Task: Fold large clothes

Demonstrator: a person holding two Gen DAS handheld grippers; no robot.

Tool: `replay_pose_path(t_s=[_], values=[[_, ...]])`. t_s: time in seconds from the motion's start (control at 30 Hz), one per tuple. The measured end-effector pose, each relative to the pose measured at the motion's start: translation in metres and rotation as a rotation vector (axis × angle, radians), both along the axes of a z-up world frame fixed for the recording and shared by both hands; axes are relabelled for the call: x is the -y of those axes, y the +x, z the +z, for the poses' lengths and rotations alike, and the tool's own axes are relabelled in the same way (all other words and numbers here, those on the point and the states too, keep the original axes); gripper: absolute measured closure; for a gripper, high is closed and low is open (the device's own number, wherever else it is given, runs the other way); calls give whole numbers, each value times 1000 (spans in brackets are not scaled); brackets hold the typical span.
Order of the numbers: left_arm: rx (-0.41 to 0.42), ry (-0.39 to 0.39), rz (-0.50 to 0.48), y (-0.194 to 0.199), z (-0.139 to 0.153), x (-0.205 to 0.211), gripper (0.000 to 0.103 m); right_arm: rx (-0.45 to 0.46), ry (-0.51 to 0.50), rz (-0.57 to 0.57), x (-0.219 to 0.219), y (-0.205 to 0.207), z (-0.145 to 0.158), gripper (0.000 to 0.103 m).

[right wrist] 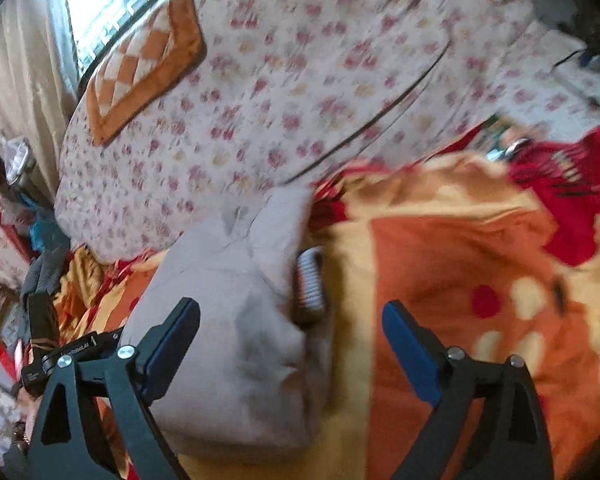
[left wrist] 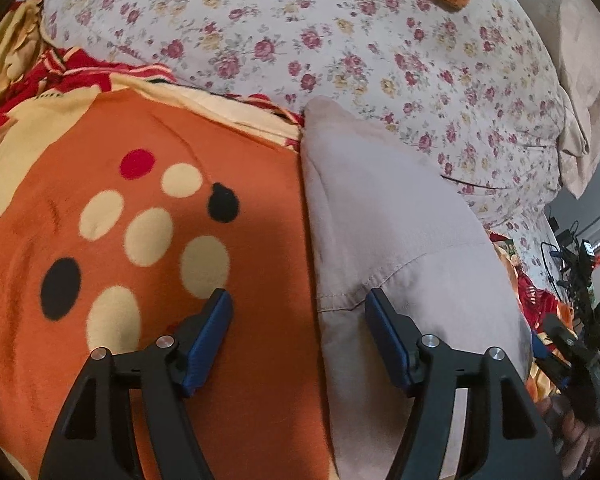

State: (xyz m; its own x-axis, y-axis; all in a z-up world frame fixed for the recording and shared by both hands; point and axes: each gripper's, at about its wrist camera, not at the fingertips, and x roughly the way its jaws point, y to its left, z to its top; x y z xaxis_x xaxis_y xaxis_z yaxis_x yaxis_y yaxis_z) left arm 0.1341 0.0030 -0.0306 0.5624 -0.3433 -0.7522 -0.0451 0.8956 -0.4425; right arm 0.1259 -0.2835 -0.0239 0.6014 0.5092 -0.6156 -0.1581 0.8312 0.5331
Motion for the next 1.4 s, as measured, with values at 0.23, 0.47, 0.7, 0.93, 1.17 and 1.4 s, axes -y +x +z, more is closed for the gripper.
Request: replay_pose_path(t_s=[0.23, 0.47, 0.7, 0.93, 1.17, 1.4], values=[[44, -46, -96, 5, 4, 15, 47, -188, 97, 115, -18, 33, -45, 8], [-38, -160, -200, 11, -11, 29, 43, -197, 148, 226, -35, 38, -51, 14], [58, -79, -199, 2, 12, 22, 95, -173, 211, 262, -59, 33, -48, 24], [92, 37, -88, -19, 39, -18, 97, -167, 321, 357, -108, 24, -41, 37], [3, 75, -27, -21, 19, -40, 81, -133, 234, 372, -140, 14, -42, 38], [39, 198, 22, -36, 30, -37, 62, -199, 300, 228, -91, -1, -31, 35]])
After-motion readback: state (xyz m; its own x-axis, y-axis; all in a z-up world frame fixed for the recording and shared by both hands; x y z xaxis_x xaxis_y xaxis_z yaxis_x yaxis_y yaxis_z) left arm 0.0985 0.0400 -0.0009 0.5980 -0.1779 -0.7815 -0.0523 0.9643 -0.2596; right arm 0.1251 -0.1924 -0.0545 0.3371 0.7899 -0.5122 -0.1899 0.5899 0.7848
